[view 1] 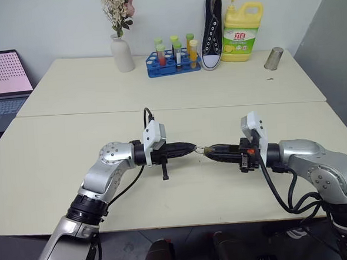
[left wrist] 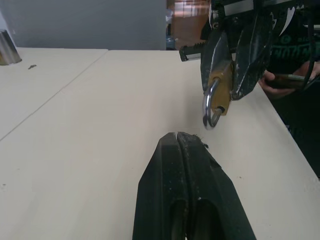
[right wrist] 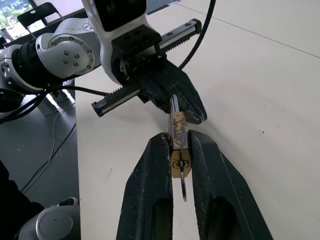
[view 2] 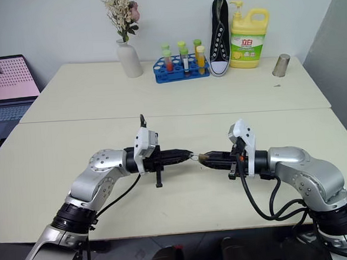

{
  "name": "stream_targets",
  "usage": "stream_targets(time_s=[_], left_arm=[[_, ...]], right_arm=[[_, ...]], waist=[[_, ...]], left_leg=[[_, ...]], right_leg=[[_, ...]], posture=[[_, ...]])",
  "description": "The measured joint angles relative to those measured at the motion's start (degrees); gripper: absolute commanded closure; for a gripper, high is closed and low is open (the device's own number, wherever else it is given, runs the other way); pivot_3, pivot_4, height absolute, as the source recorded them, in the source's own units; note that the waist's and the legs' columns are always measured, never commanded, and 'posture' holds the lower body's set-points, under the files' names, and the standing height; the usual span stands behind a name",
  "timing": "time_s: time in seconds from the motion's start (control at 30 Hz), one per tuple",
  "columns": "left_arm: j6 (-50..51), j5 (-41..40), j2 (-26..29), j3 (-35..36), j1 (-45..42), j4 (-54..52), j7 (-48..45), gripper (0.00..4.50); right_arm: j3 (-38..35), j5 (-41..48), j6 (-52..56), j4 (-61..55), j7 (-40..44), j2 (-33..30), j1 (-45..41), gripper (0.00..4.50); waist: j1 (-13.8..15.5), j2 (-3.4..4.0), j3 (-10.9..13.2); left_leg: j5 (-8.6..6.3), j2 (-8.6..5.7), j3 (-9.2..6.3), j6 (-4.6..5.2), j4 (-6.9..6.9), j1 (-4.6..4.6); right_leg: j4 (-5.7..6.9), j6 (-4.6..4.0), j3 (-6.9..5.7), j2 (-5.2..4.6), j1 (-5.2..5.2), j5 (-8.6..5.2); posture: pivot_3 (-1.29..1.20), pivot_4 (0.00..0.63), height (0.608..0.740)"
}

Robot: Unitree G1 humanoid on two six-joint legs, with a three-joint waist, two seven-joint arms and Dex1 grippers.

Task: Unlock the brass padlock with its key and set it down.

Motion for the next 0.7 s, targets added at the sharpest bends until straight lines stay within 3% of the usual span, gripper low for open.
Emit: stream_targets(time_s=[0.7], left_arm=[[7.8, -0.2, -1.4, 3.6, 3.0, -7.3, -1.0, 4.5]], right_arm=[[0.2, -0.3, -0.3, 0.3, 0.2, 0.2, 0.0, 4.34]], waist=[[0.0, 0.0, 0.0]], left_leg=[[0.0, 0.0, 0.0, 0.0, 0.0, 0.0]], right_leg=[[-0.01, 0.0, 0.05, -0.01, 0.0, 0.0]], posture=[[0.0, 0.15, 0.74]])
